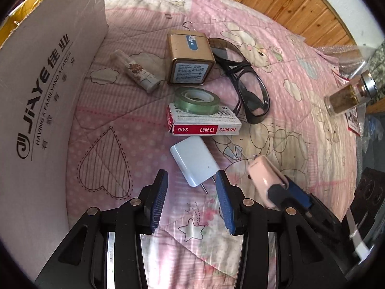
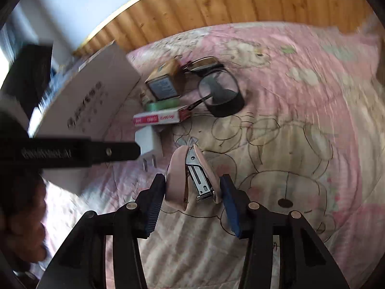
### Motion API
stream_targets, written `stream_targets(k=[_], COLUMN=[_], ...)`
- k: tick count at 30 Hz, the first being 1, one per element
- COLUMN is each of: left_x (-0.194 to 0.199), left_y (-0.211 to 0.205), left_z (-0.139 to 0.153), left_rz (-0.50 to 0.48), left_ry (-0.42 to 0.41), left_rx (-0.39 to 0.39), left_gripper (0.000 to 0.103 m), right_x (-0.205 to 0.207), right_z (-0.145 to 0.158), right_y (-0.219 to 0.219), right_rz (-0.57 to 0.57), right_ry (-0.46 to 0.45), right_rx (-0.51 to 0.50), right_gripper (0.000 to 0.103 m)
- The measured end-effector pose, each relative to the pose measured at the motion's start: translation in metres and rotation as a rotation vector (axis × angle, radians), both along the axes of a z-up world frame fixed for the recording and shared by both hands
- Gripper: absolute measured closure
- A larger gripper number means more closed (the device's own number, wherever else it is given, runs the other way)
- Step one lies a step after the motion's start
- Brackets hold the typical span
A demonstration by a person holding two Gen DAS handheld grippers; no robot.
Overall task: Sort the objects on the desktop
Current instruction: 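Grasp the white charger plug with the left tool while the right tool grasps the pink stapler, then carry the charger plug and stapler over the cardboard box with both tools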
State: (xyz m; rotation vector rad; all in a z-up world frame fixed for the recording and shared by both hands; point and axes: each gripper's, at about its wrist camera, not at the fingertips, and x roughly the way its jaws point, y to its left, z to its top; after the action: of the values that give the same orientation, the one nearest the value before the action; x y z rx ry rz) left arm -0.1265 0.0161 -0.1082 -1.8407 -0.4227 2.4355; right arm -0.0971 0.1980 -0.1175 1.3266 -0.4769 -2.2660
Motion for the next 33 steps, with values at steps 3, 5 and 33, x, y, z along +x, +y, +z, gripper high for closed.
stream_targets(k=[3,5,33], left_x=[-0.005,-0.006,0.030], left_y=[0.002,0.005,0.014], left_z=[-0.003,-0.006,0.012], left_rz=[0.010,0.015,-0.015], left_ry=[-0.008,-0.013,0.128], left_rx=[0.011,0.021,-0.020], left_gripper=[0.059,0.058,0.069], right_x=[-0.006,-0.003,0.021], right_z=[-0.002,0.005,0.016], right_y=[0.035,0.042,-0.008], right_rz=[-0.119,-0.128,0.109], right_ry=[-0.048,-0.022,0.167], right_rx=[-0.121,-0.086,0.256], right_gripper=[0.051,0.041,0.078])
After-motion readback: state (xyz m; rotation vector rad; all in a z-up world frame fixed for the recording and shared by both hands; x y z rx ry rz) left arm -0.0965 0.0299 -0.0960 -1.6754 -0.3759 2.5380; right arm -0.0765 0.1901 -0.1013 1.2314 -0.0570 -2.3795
